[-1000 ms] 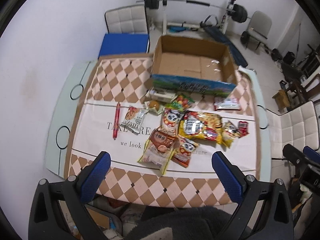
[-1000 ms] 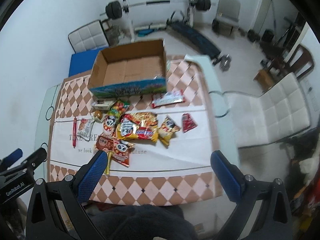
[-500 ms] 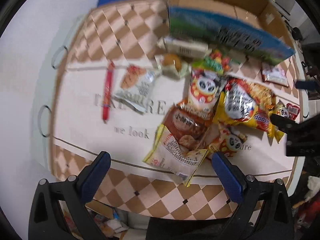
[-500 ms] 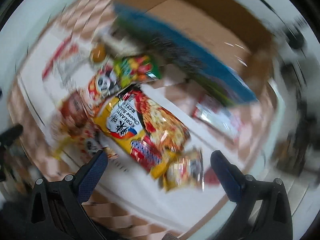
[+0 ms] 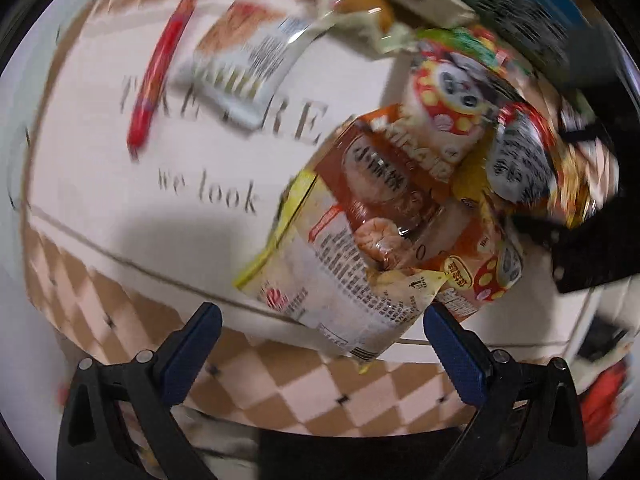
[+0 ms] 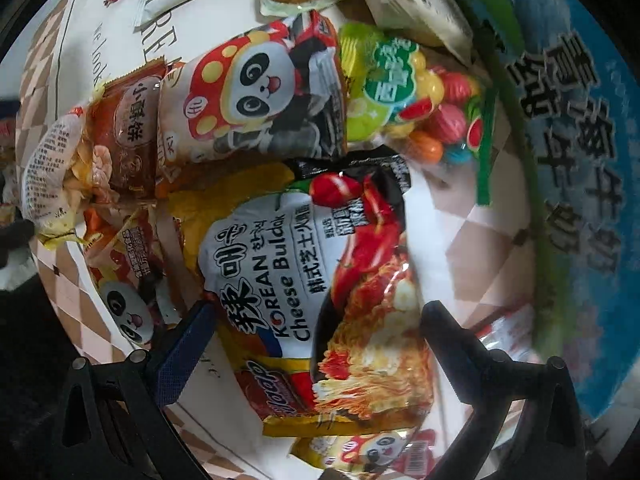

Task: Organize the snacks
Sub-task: 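Grasp the clear bread packet with the left tool while the right tool grasps the yellow noodle pack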

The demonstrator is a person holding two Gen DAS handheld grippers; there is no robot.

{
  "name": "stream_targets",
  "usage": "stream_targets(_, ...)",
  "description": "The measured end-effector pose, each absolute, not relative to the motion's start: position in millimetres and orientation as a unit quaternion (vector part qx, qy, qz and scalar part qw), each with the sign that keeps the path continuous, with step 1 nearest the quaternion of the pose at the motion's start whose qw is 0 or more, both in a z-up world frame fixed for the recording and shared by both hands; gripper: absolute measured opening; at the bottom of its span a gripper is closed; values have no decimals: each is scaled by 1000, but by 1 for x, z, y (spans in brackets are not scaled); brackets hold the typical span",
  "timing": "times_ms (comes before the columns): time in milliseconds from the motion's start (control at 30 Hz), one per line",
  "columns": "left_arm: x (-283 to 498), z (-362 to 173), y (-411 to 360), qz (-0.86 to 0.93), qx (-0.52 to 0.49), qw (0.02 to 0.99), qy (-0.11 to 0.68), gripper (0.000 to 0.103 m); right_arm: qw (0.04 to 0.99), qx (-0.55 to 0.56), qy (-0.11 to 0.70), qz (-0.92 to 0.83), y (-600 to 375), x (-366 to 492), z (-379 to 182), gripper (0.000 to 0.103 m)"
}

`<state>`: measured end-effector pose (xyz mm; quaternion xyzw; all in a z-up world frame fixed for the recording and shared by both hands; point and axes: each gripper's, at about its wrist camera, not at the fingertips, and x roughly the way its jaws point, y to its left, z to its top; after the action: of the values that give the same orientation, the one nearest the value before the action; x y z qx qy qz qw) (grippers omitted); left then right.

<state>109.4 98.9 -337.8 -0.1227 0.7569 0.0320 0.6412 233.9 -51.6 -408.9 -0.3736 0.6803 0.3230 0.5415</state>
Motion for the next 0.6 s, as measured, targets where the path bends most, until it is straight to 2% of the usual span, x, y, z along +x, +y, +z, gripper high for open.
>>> stream_targets(200,98,-362,124,64,-281,596,750,102,571,-293,716,275,-77,241,-427,103)
stream_targets(267,98,-369,128,69,-309,590,743,96,584,-253,731,246,-89,246,-431,102)
stream_targets(367,100,-387,138,80,-346,582,732,83,599,-181,756,192,-106,251,-437,100)
stream_targets(400,103,-383,129,84,-354,576,732,73,600,-145,769,167,-116,254,-441,100)
stream_targets(467,105,-392,129,89,-349,572,737,62,594,-80,790,128,-135,258,-449,100)
stream_targets(500,108,-394,127,93,-330,577,741,52,588,-39,800,116,-145,259,-453,101)
stream_targets(600,126,-385,123,77,-256,606,749,48,588,15,803,92,-162,261,-460,101)
